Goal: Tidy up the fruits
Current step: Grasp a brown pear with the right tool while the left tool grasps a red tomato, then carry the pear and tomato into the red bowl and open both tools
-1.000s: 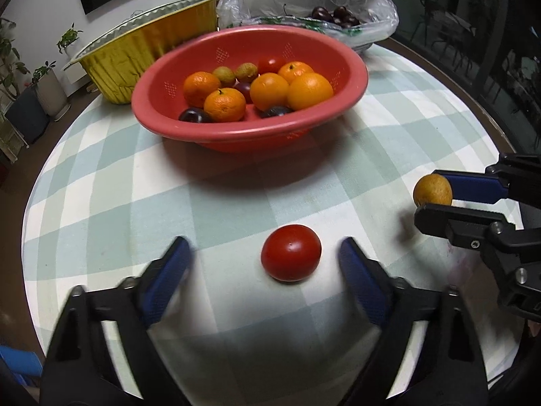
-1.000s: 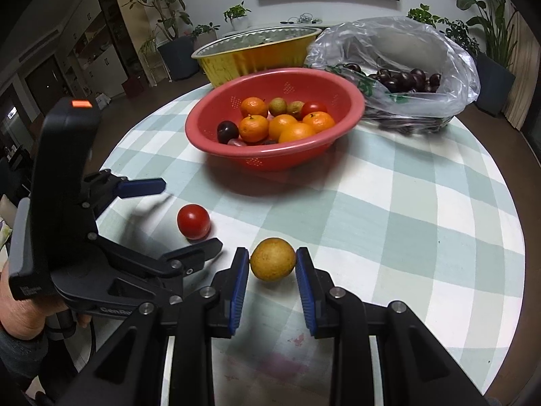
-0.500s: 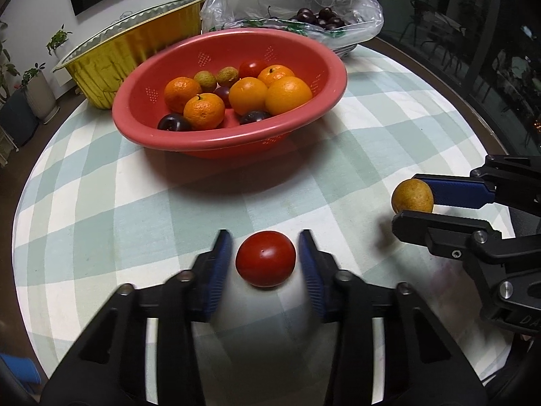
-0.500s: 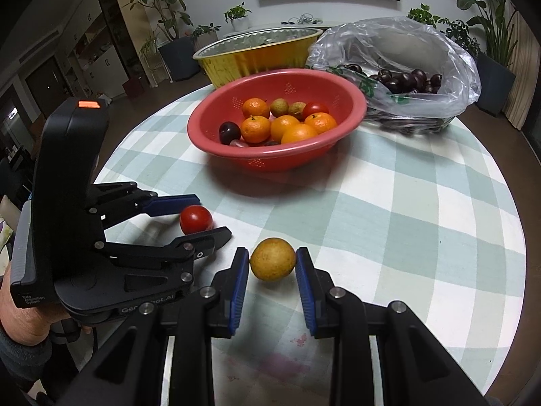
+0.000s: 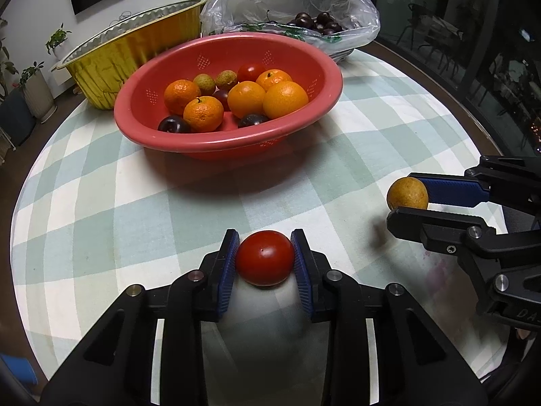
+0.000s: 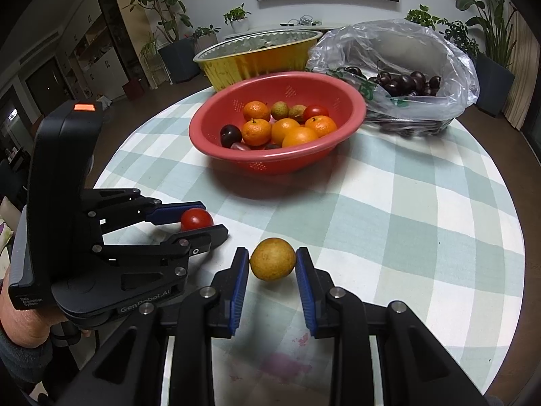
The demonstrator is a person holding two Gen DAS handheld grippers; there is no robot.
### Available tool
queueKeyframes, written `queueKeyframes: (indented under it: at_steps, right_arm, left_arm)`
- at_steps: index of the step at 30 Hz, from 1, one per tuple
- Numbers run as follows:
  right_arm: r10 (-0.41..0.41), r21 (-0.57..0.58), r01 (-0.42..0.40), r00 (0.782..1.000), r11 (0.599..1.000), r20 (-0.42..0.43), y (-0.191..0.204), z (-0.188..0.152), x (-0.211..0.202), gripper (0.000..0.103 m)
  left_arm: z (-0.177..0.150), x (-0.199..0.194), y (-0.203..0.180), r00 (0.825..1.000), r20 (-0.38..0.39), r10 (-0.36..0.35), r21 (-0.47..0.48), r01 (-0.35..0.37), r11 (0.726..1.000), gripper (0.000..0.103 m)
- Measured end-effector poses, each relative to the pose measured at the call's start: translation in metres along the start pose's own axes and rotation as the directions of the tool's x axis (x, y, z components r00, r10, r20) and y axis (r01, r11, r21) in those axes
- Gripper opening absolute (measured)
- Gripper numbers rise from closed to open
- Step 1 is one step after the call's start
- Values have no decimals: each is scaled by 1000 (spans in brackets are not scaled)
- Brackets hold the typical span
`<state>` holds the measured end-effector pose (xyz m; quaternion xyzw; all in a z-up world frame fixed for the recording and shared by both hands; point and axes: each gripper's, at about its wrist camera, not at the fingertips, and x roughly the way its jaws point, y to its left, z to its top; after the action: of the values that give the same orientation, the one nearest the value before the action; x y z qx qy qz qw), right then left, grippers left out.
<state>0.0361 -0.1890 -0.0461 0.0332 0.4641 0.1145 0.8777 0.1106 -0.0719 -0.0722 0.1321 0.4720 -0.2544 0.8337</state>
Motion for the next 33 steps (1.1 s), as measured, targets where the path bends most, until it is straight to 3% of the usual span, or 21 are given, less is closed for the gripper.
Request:
queueKeyframes:
  at_steps: [22, 33]
  right_arm:
    - [-22, 48, 21, 999, 999, 23, -18, 3, -9, 31]
    - [-98, 88, 93, 993, 992, 61, -56, 31, -24, 31]
  left_arm:
    - [1, -43, 35, 997, 80, 10, -78, -4, 997, 30]
    - [43, -74, 79, 985, 159, 67, -104, -51, 993, 30]
